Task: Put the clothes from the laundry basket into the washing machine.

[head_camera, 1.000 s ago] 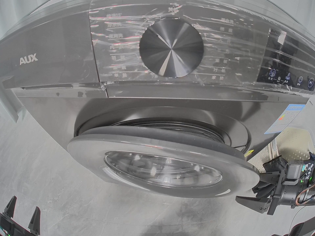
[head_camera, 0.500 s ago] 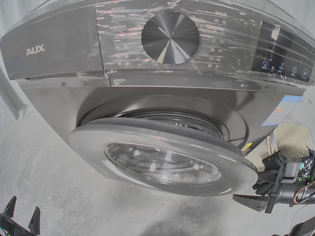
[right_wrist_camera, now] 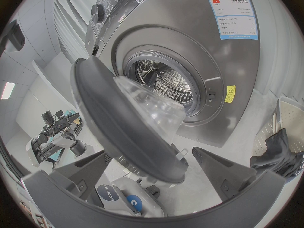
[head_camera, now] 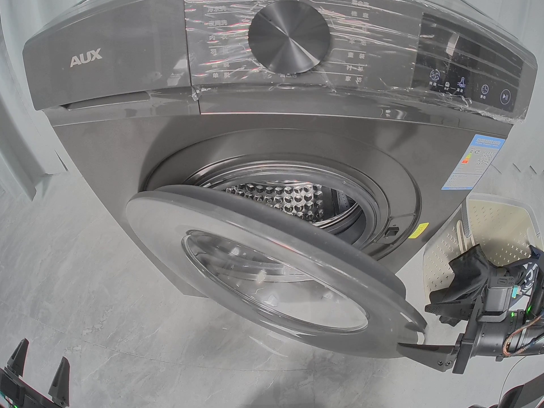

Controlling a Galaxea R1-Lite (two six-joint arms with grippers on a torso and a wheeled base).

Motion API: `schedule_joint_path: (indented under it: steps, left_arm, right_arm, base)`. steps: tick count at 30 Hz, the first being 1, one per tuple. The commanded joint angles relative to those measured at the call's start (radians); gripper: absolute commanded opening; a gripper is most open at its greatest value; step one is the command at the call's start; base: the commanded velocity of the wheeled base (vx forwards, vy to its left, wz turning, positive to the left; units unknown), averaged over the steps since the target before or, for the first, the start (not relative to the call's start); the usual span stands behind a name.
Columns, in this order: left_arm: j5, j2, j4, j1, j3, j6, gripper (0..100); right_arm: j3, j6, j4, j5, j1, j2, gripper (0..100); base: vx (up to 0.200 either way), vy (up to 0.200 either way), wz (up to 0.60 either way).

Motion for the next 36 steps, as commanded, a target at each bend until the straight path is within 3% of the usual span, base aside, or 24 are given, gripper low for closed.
schedule_joint_path:
  steps: [1,6,17,26,30,36]
  left_arm:
    - [0.0,-0.012,0.001,0.0,0.016,-0.001,100]
    - [0.0,-0.012,-0.001,0.0,0.016,-0.001,100]
    - [0.0,-0.012,-0.001,0.0,0.016,-0.001,100]
    - [0.0,-0.012,-0.001,0.0,0.016,-0.001,100]
    - [0.0,-0.012,-0.001,0.0,0.016,-0.001,100]
    - [0.0,-0.012,0.001,0.0,0.016,-0.001,100]
  right_arm:
    - [-0.036,0.001,-0.005,-0.002,-0.001,0.036,100]
    - [-0.044,-0.001,-0.005,-0.001,0.011,0.069,100]
    - [-0.016,0.007,-0.003,0.001,0.045,0.075,100]
    - [0.084,-0.001,-0.003,-0.006,0.02,0.005,100]
    - [0.053,-0.004,-0.005,-0.006,-0.043,0.019,100]
    - [-0.055,-0.008,-0.006,-0.002,-0.035,0.103,100]
  base:
    - [-0.2,0.0,0.0]
    - [-0.2,0.0,0.0]
    - [0.0,0.0,0.0]
    - [0.0,0.0,0.0]
    - [0.0,0.0,0.0]
    - [0.0,0.0,0.0]
